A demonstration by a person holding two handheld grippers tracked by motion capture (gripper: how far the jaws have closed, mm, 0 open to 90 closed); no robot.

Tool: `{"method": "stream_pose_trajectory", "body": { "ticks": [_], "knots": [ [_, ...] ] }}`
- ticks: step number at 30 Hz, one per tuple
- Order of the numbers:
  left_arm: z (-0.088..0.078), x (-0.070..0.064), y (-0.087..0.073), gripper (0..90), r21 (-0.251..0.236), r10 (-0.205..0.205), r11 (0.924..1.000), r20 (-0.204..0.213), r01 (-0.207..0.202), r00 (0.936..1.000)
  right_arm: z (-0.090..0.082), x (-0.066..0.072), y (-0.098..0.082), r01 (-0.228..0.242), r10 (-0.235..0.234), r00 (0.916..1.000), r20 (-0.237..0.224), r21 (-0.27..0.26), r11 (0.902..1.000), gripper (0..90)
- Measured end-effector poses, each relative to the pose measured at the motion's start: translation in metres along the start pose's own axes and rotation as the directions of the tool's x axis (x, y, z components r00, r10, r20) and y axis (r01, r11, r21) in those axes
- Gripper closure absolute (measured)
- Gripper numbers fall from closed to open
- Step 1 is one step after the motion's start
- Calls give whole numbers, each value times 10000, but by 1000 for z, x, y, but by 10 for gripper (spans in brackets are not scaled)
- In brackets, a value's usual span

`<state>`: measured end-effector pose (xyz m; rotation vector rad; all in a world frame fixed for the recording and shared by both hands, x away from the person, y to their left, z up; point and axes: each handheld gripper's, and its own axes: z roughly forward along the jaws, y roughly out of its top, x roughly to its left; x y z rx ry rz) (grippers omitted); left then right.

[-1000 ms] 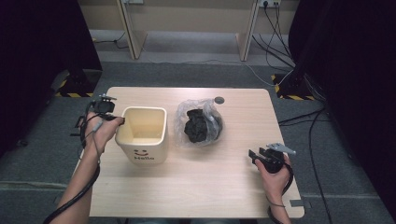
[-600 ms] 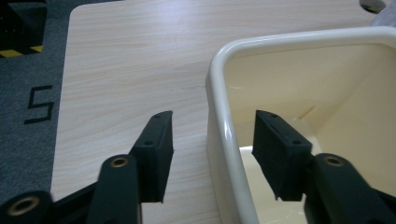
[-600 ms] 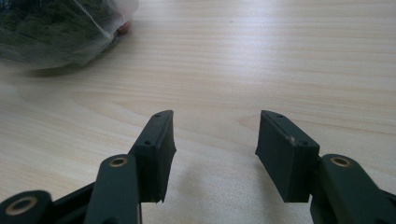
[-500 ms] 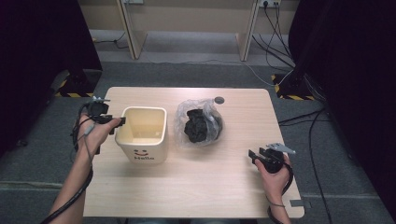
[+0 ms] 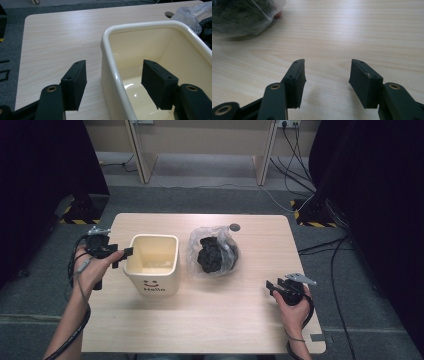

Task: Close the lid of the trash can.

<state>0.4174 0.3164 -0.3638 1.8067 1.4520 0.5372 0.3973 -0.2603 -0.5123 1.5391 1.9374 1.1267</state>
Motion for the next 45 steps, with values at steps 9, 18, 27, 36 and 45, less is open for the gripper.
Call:
{"method": "stream_pose_trajectory", "body": {
  "ticks": [9,18,27,36,45],
  "knots": [
    [-11,8,-10,358,-452,-68,9989,225,78,9997,0,0,0,5,-5,10000,6,5,10000,464],
    [-24,19,-20,358,-988,-80,9951,136,93,9999,0,0,0,-6,6,10000,1,-16,10000,464],
    [-25,30,-32,358,-1237,-140,9922,-12,137,9999,0,0,0,-1,1,10000,9,-15,10000,464],
    [-22,40,-49,358,-1487,-222,9887,-120,202,9997,0,0,0,-17,17,10000,-1,-26,10000,464],
    [-16,49,-68,355,-1643,-256,9862,-252,212,9994,0,0,0,-25,25,10000,8,-16,10000,464]
  ]
}}
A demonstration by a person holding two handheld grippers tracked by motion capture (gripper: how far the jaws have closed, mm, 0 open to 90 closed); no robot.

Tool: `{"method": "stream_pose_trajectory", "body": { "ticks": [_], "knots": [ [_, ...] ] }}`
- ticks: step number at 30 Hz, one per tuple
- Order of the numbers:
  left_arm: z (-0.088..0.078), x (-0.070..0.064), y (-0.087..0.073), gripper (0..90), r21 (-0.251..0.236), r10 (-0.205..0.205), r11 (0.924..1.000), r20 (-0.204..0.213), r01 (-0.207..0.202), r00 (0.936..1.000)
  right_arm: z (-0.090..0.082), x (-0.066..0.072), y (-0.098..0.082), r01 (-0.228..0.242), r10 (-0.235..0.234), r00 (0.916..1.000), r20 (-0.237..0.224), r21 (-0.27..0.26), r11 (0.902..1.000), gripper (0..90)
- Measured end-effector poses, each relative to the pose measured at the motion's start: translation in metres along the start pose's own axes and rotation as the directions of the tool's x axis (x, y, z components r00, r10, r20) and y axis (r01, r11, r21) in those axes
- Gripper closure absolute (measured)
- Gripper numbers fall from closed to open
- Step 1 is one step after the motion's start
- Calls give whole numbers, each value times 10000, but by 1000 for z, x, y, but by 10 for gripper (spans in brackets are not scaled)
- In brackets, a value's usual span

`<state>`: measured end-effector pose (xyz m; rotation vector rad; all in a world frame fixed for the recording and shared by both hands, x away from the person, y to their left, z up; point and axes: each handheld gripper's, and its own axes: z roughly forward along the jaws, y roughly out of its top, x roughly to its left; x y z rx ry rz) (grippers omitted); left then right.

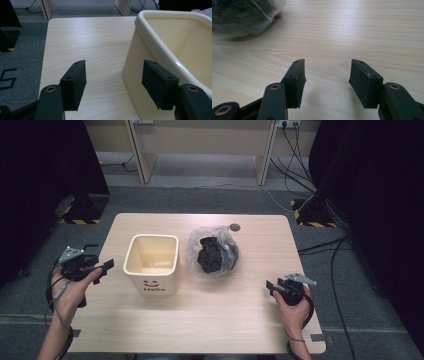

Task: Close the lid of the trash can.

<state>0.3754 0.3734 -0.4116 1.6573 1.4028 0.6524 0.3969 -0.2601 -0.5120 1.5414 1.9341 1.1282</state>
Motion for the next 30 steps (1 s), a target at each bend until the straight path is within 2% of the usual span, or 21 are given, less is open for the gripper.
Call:
{"method": "stream_pose_trajectory", "body": {
  "ticks": [21,30],
  "knots": [
    [9,17,-46,343,107,-185,9998,-218,187,9996,0,0,0,38,-38,10000,-8,-21,10000,464],
    [13,19,-62,340,51,-43,10000,-267,44,9996,0,0,0,52,-52,10000,-6,-18,10000,463]
  ]
}}
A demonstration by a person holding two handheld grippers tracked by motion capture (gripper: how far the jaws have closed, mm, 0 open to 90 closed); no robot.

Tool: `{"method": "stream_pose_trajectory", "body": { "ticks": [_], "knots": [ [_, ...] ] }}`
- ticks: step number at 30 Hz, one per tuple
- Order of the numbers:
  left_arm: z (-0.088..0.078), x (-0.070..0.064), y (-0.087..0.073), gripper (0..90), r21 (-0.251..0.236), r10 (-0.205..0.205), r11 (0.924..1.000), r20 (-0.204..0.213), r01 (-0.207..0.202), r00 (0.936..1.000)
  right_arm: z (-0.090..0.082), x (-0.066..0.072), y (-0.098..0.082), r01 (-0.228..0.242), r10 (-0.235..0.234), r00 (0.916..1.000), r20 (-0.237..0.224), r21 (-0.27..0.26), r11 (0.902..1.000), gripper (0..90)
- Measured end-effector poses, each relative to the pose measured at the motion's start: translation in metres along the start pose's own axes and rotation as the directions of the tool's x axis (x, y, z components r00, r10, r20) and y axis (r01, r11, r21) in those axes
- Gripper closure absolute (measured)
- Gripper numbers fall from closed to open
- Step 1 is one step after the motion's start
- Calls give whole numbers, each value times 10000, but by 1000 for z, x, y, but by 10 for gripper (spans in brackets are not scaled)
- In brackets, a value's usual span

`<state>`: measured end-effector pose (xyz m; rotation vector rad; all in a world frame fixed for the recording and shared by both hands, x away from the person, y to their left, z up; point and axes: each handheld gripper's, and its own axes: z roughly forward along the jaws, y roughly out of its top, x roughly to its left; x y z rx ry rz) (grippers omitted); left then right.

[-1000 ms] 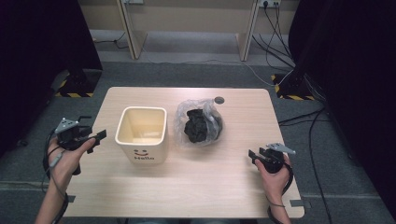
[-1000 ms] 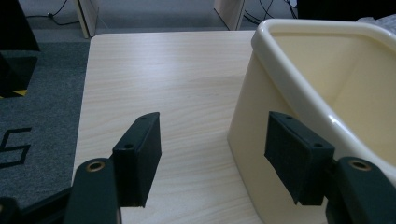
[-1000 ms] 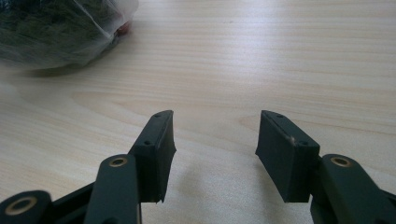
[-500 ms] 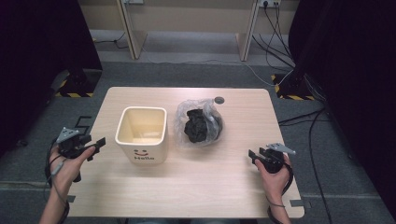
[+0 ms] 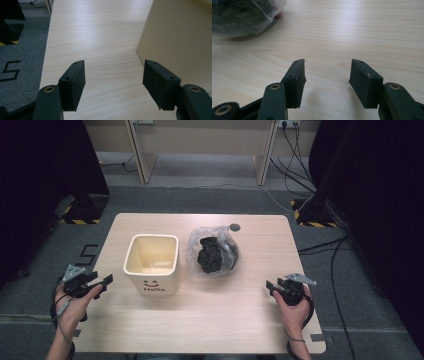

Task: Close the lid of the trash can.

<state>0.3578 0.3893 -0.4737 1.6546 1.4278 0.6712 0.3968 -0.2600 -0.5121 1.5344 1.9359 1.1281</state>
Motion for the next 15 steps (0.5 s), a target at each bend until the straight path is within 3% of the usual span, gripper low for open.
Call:
{"method": "stream_pose_trajectory", "body": {
  "ticks": [15],
  "knots": [
    [12,2,-29,339,-271,432,9987,-13,-432,9991,0,1,0,-8,8,10000,-24,30,10000,462]
  ]
}}
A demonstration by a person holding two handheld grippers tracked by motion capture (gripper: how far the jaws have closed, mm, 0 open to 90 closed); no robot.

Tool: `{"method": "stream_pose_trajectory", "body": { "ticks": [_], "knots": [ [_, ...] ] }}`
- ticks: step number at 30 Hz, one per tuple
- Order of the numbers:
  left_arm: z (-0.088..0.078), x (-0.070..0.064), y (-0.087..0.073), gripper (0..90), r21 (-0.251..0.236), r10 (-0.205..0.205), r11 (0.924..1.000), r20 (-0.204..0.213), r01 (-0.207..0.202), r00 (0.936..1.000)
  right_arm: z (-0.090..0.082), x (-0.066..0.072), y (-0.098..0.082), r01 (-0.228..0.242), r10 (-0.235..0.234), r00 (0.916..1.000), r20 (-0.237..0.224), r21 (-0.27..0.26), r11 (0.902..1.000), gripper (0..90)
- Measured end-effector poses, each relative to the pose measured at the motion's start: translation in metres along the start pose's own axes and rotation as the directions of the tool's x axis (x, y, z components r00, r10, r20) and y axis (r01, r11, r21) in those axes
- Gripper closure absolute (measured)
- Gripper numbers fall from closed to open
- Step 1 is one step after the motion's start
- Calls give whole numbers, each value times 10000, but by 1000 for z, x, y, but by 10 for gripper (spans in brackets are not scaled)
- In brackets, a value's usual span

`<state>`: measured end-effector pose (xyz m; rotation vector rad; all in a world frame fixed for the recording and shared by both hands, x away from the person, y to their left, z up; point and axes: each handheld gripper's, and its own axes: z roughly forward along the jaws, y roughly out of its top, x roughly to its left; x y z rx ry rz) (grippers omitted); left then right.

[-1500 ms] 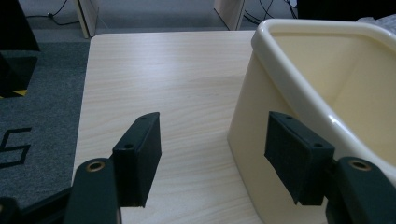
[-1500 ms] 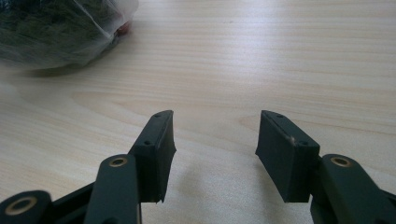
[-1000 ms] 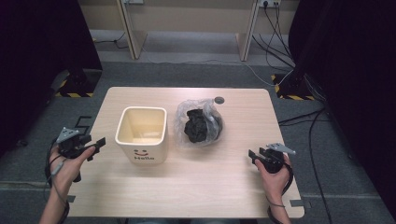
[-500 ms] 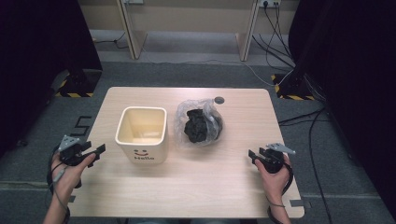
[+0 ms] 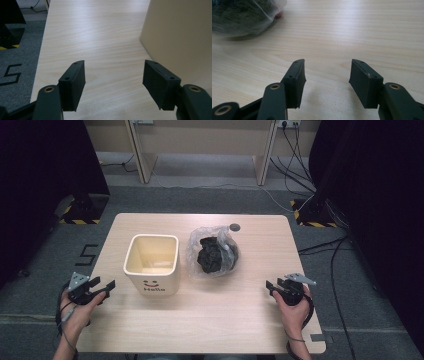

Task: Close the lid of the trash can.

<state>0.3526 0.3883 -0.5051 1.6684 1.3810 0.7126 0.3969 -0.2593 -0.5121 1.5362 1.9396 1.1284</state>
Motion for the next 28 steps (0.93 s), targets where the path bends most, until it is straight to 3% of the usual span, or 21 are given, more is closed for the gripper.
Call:
{"method": "stream_pose_trajectory", "body": {
  "ticks": [11,28],
  "knots": [
    [5,-1,-14,339,-377,139,9992,16,-138,9999,0,0,0,20,-20,10000,-4,8,10000,462],
    [1,-4,-17,339,-952,344,9948,-243,-365,9991,1,1,1,33,-33,10000,37,-23,10000,439]
  ]
}}
